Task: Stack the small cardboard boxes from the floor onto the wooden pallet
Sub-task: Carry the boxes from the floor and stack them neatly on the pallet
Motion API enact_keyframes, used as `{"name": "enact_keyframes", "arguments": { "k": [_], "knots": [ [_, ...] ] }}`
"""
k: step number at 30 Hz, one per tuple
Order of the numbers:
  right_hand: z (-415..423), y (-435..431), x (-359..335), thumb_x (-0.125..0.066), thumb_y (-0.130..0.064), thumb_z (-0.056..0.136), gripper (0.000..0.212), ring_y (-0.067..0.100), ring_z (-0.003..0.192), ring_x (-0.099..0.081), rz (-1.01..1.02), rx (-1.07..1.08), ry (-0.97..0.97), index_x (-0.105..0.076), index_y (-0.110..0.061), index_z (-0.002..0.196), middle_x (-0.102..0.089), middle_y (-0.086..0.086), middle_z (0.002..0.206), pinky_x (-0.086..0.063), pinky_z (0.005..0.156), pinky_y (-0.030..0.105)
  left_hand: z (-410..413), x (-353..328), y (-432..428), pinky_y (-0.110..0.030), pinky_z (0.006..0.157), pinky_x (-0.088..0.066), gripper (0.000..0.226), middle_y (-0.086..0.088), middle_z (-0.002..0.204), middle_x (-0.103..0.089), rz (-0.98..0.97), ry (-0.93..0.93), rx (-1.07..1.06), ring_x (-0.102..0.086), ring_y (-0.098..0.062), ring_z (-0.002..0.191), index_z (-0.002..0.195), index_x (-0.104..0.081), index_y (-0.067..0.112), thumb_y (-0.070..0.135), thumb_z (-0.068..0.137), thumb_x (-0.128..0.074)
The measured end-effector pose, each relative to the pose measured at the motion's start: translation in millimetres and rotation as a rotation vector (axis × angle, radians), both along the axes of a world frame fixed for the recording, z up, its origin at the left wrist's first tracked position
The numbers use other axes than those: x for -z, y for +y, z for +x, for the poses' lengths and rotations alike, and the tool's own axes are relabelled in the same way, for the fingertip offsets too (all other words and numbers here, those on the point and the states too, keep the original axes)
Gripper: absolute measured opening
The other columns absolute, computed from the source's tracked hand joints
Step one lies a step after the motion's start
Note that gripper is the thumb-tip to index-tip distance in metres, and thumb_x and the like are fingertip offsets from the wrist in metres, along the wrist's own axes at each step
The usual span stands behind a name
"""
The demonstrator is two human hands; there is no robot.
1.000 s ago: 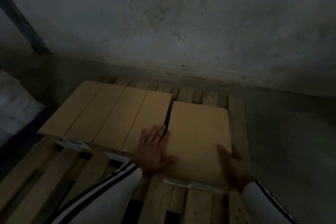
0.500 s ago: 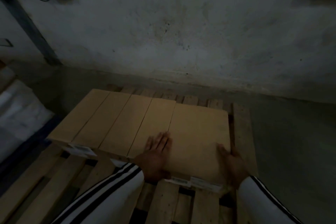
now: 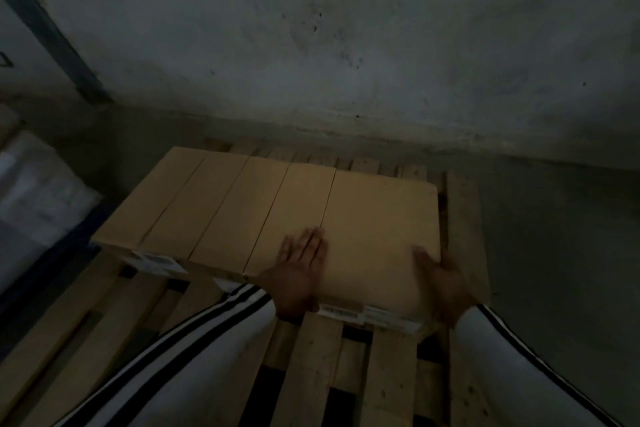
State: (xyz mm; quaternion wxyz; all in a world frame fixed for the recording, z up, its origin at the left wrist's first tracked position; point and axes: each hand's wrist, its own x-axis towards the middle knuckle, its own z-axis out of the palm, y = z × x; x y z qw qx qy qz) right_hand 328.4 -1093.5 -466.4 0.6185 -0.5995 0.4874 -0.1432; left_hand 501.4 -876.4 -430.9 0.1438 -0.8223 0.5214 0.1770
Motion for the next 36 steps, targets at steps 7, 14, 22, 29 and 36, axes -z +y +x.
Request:
{"name": "enact_keyframes", "arguments": {
  "k": [7,14,22,29,36],
  "knots": [
    [9.7,0.0,-14.2,-0.033,-0.046,0.106,0.069,0.031,0.153,-0.013,-0.777,-0.379,0.460,-0.001,-0.021,0.162,-0.002,0.008,0.169,-0.014,0.122,0.044,2.0,3.5,2.0,-0.057,0.122,0.009,0.115,-0.021,0.160,0.032,-0.017,-0.040,0.027,0.028,-0.035,0.149,0.154,0.021,0.001,0.046,0.092,-0.065],
    [49.5,-3.4,-20.7,-0.006,-0.061,0.096,0.075,0.026,0.156,0.006,-1.026,-0.633,0.548,-0.003,-0.025,0.162,0.006,0.005,0.170,0.000,0.125,0.049,8.6,10.7,4.4,-0.058,0.121,0.012,0.109,-0.023,0.154,0.038,-0.074,-0.049,0.072,0.030,-0.040,0.147,0.148,0.028,-0.002,0.045,0.097,-0.055],
    [164.2,-19.2,-43.8,-0.032,-0.050,0.102,0.070,0.028,0.155,-0.006,-1.078,-0.651,0.509,-0.011,-0.018,0.161,-0.008,0.010,0.169,-0.005,0.125,0.048,15.1,33.9,3.5,-0.065,0.116,-0.025,0.130,-0.033,0.160,-0.009,-0.261,-0.114,0.070,0.013,-0.044,0.149,0.154,-0.013,-0.010,0.048,0.064,-0.086],
    [214.5,-21.6,-16.1,-0.018,-0.050,0.101,0.068,0.034,0.147,-0.029,-1.025,-0.653,0.695,-0.029,-0.012,0.155,-0.035,0.014,0.158,-0.001,0.122,0.053,17.9,51.7,4.2,-0.068,0.113,-0.026,0.133,-0.035,0.159,-0.011,-0.283,-0.099,0.095,-0.012,-0.052,0.147,0.151,-0.012,-0.012,0.043,0.058,-0.089],
    [206.5,-23.5,-15.3,-0.012,-0.057,0.102,0.074,0.031,0.155,-0.008,-1.039,-0.727,0.715,-0.010,-0.012,0.161,-0.009,0.012,0.169,0.006,0.122,0.050,17.8,37.6,3.0,-0.064,0.120,0.004,0.130,-0.027,0.155,0.027,-0.206,-0.060,0.128,0.024,-0.041,0.146,0.154,0.009,-0.007,0.051,0.076,-0.078]
  ]
}}
